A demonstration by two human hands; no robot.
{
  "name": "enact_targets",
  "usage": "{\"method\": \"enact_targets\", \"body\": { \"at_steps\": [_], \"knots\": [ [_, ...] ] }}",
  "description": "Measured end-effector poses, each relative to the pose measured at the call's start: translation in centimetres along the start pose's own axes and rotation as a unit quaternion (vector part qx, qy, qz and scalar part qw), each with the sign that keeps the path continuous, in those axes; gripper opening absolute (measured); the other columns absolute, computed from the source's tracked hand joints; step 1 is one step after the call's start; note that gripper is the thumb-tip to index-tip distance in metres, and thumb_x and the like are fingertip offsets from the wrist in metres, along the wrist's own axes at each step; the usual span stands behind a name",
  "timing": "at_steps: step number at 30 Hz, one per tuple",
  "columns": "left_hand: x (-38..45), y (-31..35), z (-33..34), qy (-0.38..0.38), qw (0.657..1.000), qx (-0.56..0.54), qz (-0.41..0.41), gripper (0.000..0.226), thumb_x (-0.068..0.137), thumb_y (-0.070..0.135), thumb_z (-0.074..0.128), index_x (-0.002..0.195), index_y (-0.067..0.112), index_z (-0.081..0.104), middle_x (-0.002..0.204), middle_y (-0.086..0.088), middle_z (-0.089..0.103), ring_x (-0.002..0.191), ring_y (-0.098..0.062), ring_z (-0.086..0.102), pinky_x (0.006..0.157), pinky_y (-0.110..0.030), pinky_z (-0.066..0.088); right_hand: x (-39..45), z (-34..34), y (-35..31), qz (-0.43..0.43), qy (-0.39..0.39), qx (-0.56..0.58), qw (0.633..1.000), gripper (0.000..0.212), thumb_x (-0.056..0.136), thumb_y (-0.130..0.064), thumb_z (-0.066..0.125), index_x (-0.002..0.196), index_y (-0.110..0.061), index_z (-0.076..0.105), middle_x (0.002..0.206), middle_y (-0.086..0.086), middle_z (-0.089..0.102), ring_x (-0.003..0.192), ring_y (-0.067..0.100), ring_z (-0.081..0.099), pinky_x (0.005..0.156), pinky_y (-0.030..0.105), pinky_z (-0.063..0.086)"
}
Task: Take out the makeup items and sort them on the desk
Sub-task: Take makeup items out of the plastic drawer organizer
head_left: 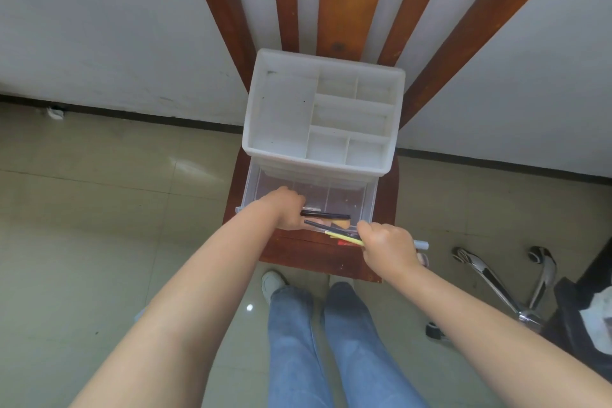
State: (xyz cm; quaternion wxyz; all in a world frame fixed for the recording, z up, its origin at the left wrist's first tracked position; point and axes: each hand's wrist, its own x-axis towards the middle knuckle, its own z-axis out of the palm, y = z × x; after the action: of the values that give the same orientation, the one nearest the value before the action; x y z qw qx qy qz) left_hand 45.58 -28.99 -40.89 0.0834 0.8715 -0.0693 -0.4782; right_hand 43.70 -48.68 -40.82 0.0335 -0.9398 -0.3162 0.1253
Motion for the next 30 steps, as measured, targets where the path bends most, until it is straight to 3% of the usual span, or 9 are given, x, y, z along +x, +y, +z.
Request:
{"method": "enact_targets", "body": {
  "at_steps": [3, 8, 12, 16, 22, 24, 26, 28, 30],
  "knots": [
    [0.0, 0.0, 0.2, -0.001, 1.0, 0.005, 0.007, 0.059, 0.088, 0.052, 0.047, 0.114, -0.001, 0.052, 0.12, -0.021, 0.052, 0.112, -0.034, 0.045, 0.096, -0.037, 0.037, -0.1, 0.0, -0.1, 0.006, 0.0, -0.001, 1.0, 0.046, 0.011, -0.002, 0.084, 0.044, -0.012, 0.053, 0.03, -0.001, 0.043, 0.021, 0.015, 0.038, 0.04, 0.009, 0.003],
    [0.0, -0.2, 0.3, -0.001, 1.0, -0.014, 0.001, 0.065, 0.085, 0.059, 0.045, 0.114, 0.001, 0.05, 0.116, -0.017, 0.053, 0.107, -0.032, 0.051, 0.086, -0.037, 0.043, 0.0, -0.2, 0.0, 0.013, -0.006, 0.011, 1.0, 0.046, 0.011, -0.004, 0.085, 0.045, -0.013, 0.055, 0.031, -0.001, 0.043, 0.021, 0.014, 0.038, 0.038, 0.01, 0.011],
    [-0.6, 0.1, 0.9, 0.04, 0.998, -0.041, 0.004, 0.056, 0.086, 0.054, 0.049, 0.109, 0.003, 0.048, 0.111, -0.016, 0.056, 0.101, -0.031, 0.054, 0.072, -0.032, 0.037, -0.1, -0.3, 0.0, 0.03, -0.036, 0.025, 0.999, 0.047, 0.01, -0.007, 0.086, 0.046, -0.012, 0.055, 0.03, 0.0, 0.044, 0.021, 0.015, 0.039, 0.032, 0.008, 0.015],
    [-1.2, 0.2, 0.7, 0.039, 0.999, -0.017, 0.002, 0.052, 0.085, 0.048, 0.056, 0.108, 0.002, 0.048, 0.11, -0.015, 0.058, 0.101, -0.031, 0.055, 0.071, -0.031, 0.036, -0.4, -0.1, -0.1, 0.056, -0.034, 0.04, 0.997, 0.047, 0.01, -0.011, 0.087, 0.043, -0.013, 0.054, 0.028, 0.0, 0.043, 0.02, 0.015, 0.039, 0.029, 0.007, 0.017],
    [-2.7, -1.2, -0.2, 0.046, 0.997, 0.035, -0.043, 0.027, 0.085, 0.022, 0.058, 0.107, 0.007, 0.054, 0.113, -0.011, 0.06, 0.105, -0.03, 0.056, 0.079, -0.033, 0.044, -0.8, 0.2, -1.2, 0.107, -0.051, 0.09, 0.989, 0.048, 0.009, -0.017, 0.089, 0.042, -0.015, 0.055, 0.028, 0.0, 0.044, 0.019, 0.015, 0.04, 0.025, 0.01, 0.018],
    [-3.8, -2.0, -0.1, 0.07, 0.995, -0.003, -0.076, 0.02, 0.085, 0.019, 0.055, 0.101, 0.008, 0.053, 0.111, -0.012, 0.06, 0.099, -0.03, 0.056, 0.076, -0.033, 0.044, -1.6, 0.1, -1.5, 0.103, -0.067, 0.094, 0.988, 0.044, 0.023, -0.017, 0.091, 0.05, -0.01, 0.058, 0.036, 0.001, 0.053, 0.027, 0.018, 0.051, 0.028, 0.013, 0.028],
    [-5.3, -2.9, 0.3, 0.105, 0.984, -0.08, -0.116, 0.01, 0.084, 0.017, 0.055, 0.087, 0.012, 0.047, 0.105, -0.014, 0.06, 0.087, -0.029, 0.053, 0.071, -0.032, 0.041, -2.1, -0.3, -2.0, 0.092, -0.102, 0.123, 0.983, 0.026, 0.063, -0.014, 0.079, 0.078, -0.001, 0.063, 0.071, 0.016, 0.068, 0.063, 0.028, 0.067, 0.052, 0.025, 0.048],
    [-6.8, -3.8, 1.0, 0.154, 0.963, -0.156, -0.16, 0.014, 0.082, 0.015, 0.056, 0.08, 0.013, 0.042, 0.096, -0.014, 0.06, 0.088, -0.03, 0.056, 0.067, -0.029, 0.038, -1.8, -0.3, -3.0, 0.079, -0.182, 0.132, 0.971, 0.022, 0.088, -0.015, 0.054, 0.104, -0.001, 0.055, 0.106, 0.016, 0.063, 0.095, 0.032, 0.063, 0.074, 0.033, 0.047],
    [-8.0, -4.1, 2.0, 0.215, 0.928, -0.231, -0.2, 0.016, 0.081, 0.012, 0.057, 0.076, 0.013, 0.042, 0.093, -0.016, 0.061, 0.093, -0.033, 0.058, 0.067, -0.03, 0.038, -1.1, -0.8, -4.2, 0.075, -0.21, 0.118, 0.968, 0.023, 0.093, -0.016, 0.046, 0.112, -0.004, 0.051, 0.115, 0.013, 0.058, 0.103, 0.032, 0.058, 0.08, 0.035, 0.045]
  ]
}}
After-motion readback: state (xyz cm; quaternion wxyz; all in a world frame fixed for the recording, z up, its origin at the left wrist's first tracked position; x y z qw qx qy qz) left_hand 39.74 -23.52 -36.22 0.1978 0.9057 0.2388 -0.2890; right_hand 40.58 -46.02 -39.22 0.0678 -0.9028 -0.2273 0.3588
